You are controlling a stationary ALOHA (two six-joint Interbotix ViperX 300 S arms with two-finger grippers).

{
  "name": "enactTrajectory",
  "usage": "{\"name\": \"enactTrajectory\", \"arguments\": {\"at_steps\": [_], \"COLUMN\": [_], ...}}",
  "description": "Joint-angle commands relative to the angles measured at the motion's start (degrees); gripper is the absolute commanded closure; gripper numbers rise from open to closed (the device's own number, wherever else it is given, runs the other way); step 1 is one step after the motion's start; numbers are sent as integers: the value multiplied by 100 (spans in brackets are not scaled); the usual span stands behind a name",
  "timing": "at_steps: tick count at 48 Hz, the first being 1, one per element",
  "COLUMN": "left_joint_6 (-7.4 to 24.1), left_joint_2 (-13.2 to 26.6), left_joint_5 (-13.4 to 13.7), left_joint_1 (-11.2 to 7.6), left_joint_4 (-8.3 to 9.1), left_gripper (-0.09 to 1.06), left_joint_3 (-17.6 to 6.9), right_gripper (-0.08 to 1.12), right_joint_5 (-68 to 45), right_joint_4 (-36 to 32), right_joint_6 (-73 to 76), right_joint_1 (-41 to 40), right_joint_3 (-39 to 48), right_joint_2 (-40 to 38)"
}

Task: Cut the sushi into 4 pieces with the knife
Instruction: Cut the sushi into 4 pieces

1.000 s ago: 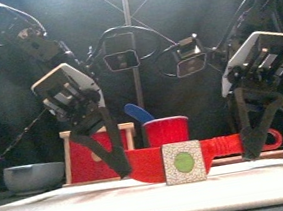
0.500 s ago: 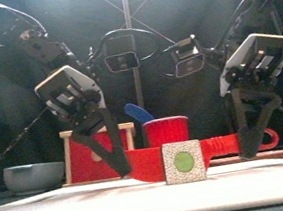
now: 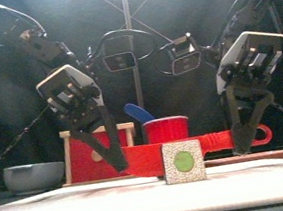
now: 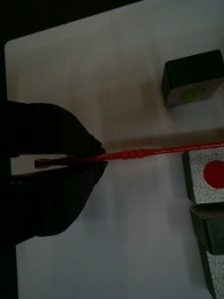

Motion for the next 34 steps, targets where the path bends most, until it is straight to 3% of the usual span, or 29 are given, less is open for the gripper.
{"name": "enactTrajectory", "arguments": {"at_steps": [1, 13, 34], "left_joint_6": [0, 18, 9], "left_joint_2": [-176, -325, -686], "left_joint_5": [35, 53, 9], "left_joint_1": [-35, -44, -35], "left_joint_4": [-18, -9, -9], "left_gripper": [42, 32, 32], "left_joint_3": [-114, -237, -237], "right_gripper": [90, 90, 90], "right_joint_5": [97, 229, 729], "right_joint_4": [26, -9, 44], "right_joint_6": [9, 9, 18], "right_joint_1": [62, 70, 35], "right_joint_3": [-79, -123, -9], "right_joint_2": [-237, -325, -1063]}}
